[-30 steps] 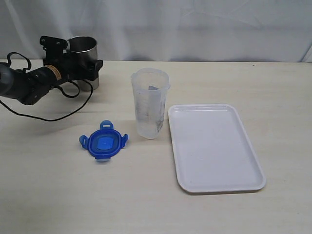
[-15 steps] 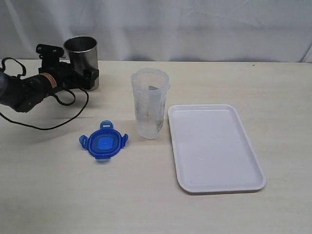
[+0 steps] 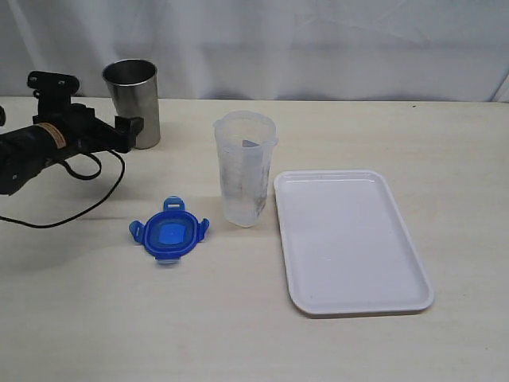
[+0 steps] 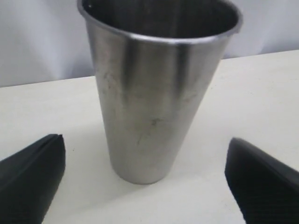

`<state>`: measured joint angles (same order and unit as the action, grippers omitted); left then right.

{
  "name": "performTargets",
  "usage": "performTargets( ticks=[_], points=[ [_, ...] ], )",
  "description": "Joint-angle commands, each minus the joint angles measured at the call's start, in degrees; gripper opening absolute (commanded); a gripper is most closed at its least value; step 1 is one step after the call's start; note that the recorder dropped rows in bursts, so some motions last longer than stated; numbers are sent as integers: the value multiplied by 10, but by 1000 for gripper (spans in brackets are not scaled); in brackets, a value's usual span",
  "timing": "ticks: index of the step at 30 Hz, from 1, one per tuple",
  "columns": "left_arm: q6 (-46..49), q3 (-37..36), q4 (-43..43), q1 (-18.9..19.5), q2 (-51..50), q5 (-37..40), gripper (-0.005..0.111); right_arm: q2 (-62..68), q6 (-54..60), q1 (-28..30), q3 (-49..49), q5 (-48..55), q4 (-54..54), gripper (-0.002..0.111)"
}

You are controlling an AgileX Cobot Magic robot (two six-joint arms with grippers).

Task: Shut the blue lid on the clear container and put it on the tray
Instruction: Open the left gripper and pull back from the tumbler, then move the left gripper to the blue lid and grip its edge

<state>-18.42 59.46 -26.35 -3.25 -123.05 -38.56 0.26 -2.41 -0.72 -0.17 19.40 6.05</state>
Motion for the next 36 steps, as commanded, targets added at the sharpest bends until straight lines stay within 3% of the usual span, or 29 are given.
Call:
performTargets(
  ticks=[1,4,10,14,18,27,32,36],
  points=[
    [2,-63,12,0,72,5,86,-3,-1,0,2,2,0,5],
    [-25,-91,34,-1,126,81,86,-3,-1,0,2,2,0,5],
    [-45,-95,36,-2,241,329,83,-3,-1,0,2,2,0,5],
    [-40,-95,33,-5,313,437,53,-3,-1,0,2,2,0,5],
    [-38,-95,34,-26,365,523,36,-3,-1,0,2,2,0,5],
    [-34,-95,113,-41,390,680,35,-3,-1,0,2,2,0,5],
    [54,-95,224,-41,390,721,35,-3,-1,0,2,2,0,5],
    [213,-95,425,-41,379,728,35,-3,-1,0,2,2,0,5]
  ],
)
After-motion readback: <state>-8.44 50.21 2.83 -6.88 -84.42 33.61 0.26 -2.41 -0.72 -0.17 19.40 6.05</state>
